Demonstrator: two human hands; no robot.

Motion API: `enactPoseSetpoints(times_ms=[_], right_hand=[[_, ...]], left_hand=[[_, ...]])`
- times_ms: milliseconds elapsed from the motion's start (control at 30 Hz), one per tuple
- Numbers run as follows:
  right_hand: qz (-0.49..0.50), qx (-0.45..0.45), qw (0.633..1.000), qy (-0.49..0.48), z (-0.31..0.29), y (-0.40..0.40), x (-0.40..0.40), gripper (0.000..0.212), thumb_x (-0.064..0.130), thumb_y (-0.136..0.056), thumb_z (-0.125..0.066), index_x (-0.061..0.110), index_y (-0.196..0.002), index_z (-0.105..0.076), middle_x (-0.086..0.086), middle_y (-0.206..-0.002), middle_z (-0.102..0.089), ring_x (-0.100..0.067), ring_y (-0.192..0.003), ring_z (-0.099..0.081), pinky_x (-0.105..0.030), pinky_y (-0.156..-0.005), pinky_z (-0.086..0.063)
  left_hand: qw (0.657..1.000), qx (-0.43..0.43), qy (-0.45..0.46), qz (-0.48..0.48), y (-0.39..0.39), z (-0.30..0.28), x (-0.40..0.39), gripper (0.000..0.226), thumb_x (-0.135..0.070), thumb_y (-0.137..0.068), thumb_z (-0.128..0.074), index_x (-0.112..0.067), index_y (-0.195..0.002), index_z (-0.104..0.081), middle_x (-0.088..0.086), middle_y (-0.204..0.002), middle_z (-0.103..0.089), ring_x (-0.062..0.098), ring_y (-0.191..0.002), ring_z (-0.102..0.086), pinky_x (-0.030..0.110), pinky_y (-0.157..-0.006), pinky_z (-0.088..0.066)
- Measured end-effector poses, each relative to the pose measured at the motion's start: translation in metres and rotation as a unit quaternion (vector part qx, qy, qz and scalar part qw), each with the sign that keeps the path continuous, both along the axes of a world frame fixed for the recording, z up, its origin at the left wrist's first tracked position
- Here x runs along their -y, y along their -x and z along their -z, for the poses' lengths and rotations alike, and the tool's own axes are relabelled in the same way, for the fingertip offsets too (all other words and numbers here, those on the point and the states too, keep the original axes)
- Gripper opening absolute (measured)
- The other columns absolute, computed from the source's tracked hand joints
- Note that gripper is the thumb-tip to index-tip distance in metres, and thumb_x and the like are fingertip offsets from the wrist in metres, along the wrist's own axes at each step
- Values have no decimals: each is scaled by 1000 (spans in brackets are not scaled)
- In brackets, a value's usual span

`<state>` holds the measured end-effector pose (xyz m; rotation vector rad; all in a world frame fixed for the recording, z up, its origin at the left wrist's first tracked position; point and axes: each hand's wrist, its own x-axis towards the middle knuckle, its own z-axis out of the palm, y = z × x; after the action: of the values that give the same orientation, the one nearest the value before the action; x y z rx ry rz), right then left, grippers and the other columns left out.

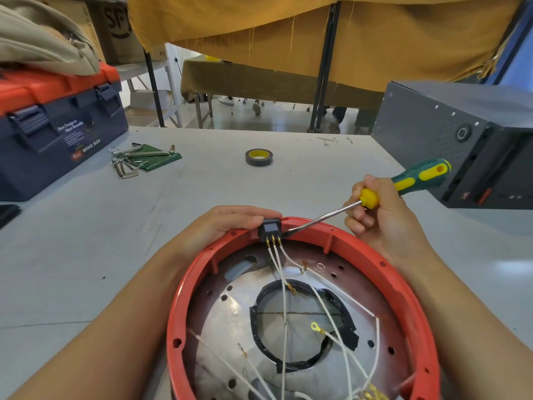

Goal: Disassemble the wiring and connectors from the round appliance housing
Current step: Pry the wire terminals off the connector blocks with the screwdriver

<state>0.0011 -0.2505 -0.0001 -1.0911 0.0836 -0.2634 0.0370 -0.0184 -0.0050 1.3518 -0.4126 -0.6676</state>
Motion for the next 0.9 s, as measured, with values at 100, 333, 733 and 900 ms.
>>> enactPoseSetpoints(times_ms=[100,333,733,900], right_hand=[[14,8,1000,16,0,2,-1,46,18,-96,-42,12,-52,-53,0,-42,-35,-7,-36,-26,-16,-35,-31],[8,22,999,47,-2,3,-2,49,18,-98,-41,13,-51,-56,-1,-42,-37,-7,-36,-29,-17,-38,-36],[-46,-18,999,-3,5,-5,-3,51,24,-96,-42,15,-48,-55,2,-40,-31,-7,-36,-27,-17,-36,-32],[-32,-9,999,2,3,-2,-6,46,22,-96,-45,12,-52,-53,1,-39,-32,-7,-34,-26,-17,-35,-34]], left_hand=[[1000,-5,6,-2,0,1,0,37,-12,-79,-54,-3,-113,-67,19,-111,-68,28,-100,-67,24,-75,-54],[1000,0,1,-2,0,0,0,38,-12,-79,-53,-2,-115,-65,20,-111,-68,28,-100,-67,24,-75,-54],[1000,12,-9,-5,-1,1,1,38,-14,-79,-54,-3,-114,-65,19,-110,-68,28,-100,-67,24,-76,-54],[1000,17,-12,9,-2,0,0,39,-14,-79,-53,-3,-115,-64,18,-111,-68,27,-100,-67,23,-76,-54]])
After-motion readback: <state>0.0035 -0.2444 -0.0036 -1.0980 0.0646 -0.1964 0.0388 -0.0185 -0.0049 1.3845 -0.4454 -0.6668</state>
